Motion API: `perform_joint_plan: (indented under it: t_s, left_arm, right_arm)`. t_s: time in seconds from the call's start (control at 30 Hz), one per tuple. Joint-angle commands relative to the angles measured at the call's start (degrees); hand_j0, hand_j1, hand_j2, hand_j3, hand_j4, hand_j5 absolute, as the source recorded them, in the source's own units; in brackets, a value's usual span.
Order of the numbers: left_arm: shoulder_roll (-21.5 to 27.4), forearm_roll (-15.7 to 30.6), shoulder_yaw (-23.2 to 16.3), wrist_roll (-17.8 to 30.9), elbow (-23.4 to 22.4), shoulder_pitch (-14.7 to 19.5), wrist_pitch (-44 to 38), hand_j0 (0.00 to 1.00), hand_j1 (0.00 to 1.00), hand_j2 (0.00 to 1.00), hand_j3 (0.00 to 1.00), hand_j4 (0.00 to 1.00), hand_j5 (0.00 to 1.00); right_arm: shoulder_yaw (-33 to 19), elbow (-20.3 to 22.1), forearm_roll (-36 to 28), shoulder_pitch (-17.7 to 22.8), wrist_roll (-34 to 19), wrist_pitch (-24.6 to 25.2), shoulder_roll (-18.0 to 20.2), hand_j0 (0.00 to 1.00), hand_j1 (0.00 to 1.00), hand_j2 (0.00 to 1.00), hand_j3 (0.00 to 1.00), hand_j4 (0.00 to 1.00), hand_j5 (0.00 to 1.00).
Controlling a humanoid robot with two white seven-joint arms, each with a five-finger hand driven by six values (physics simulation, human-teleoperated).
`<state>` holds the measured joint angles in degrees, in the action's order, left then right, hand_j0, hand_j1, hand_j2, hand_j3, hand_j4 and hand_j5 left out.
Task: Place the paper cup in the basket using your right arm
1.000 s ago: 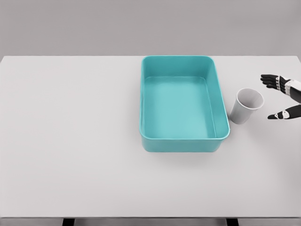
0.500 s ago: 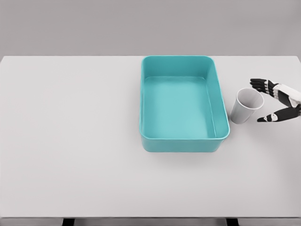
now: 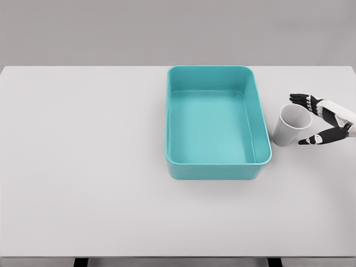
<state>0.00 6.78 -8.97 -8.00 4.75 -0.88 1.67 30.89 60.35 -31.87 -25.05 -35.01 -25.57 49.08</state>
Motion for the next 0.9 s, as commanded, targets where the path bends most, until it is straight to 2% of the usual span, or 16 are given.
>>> perform_joint_plan:
  t_s: [0.0, 0.87]
  left_arm:
    - [0.0, -0.01, 0.0, 0.0, 0.0, 0.0, 0.0, 1.0, 1.0, 1.0, 1.0, 1.0, 1.0]
    - [0.0, -0.01, 0.0, 0.0, 0.0, 0.0, 0.0, 1.0, 1.0, 1.0, 1.0, 1.0, 1.0]
  right_arm:
    - [-0.04, 0.2, -0.39, 0.0, 0.01, 0.09, 0.05, 1.0, 1.0, 1.0, 1.0, 1.0, 1.0]
    - [-0.04, 0.99, -0.39, -1.14, 0.01, 0.7, -1.53, 1.0, 1.0, 1.0, 1.0, 1.0, 1.0]
